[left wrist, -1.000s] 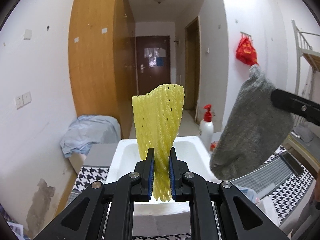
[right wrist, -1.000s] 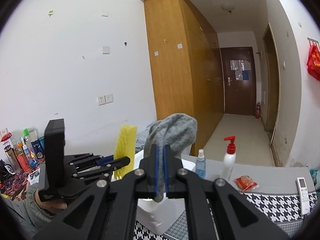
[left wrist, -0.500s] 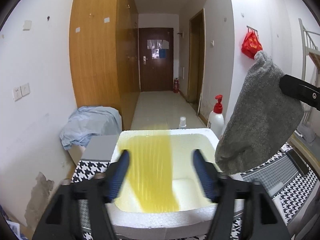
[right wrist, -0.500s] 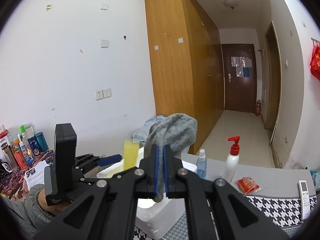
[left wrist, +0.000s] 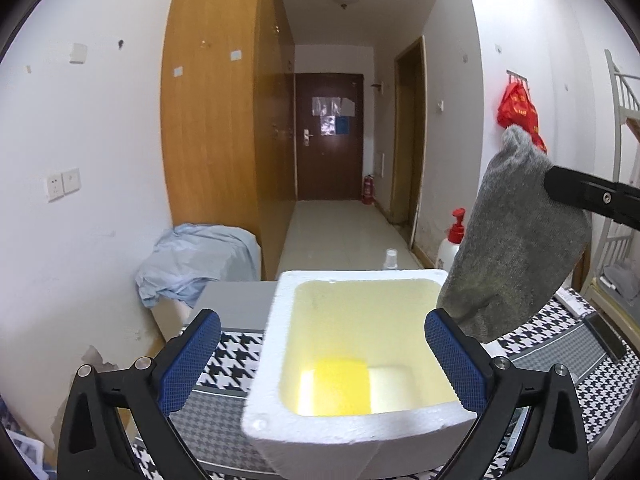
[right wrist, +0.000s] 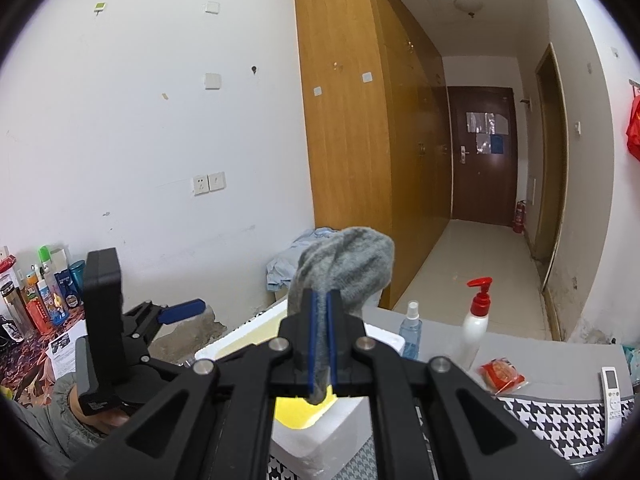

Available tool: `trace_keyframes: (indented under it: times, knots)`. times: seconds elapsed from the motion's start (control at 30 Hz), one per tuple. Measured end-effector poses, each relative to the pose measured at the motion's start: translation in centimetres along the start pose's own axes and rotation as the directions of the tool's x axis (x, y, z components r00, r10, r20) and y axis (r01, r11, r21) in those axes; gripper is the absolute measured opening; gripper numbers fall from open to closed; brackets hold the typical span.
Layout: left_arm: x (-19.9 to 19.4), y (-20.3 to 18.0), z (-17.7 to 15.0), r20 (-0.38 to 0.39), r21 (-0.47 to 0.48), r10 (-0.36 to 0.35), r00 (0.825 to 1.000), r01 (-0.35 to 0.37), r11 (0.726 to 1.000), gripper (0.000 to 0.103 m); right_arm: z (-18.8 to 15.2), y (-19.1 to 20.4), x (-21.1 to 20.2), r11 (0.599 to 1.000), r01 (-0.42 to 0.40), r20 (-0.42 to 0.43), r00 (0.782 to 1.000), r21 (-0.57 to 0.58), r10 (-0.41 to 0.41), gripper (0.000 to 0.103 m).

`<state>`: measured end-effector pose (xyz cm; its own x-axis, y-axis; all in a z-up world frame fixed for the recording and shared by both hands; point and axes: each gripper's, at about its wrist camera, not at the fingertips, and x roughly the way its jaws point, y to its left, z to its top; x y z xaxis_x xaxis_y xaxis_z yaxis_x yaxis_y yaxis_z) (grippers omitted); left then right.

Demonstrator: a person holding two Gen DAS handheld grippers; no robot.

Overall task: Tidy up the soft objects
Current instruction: 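Open the left tool to drop the yellow net into the foam box, then lower the grey sock into the foam box and open the right tool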

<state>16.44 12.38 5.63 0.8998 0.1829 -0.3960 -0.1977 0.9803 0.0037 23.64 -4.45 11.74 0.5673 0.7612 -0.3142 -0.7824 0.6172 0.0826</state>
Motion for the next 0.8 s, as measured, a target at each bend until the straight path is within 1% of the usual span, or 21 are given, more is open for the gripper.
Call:
trace_keyframes:
  times: [0.2, 0.5, 0.8]
  knots:
    - [-0.5, 1.5, -0.3, 0.003, -0.022, 0.021, 1.000, -0.021, 1.000, 0.102, 0.0, 0.5, 1.3, 1.000, -0.017, -0.018, 1.000, -0.006, 0.017, 0.007]
    - [-1.1, 2.9, -0.3, 0.014, -0.038, 0.055, 0.998, -0.054, 0.998, 0.102, -0.4, 1.2, 3.3, 0.999, -0.043, -0.065, 0.997, -0.006, 0.043, 0.008]
    - [-1.4, 3.9, -0.7, 0.013, -0.056, 0.073, 0.997, -0.073, 0.996, 0.102, -1.2, 1.9, 5.5, 0.998, -0.054, -0.137, 0.989, -0.013, 0.052, 0.008]
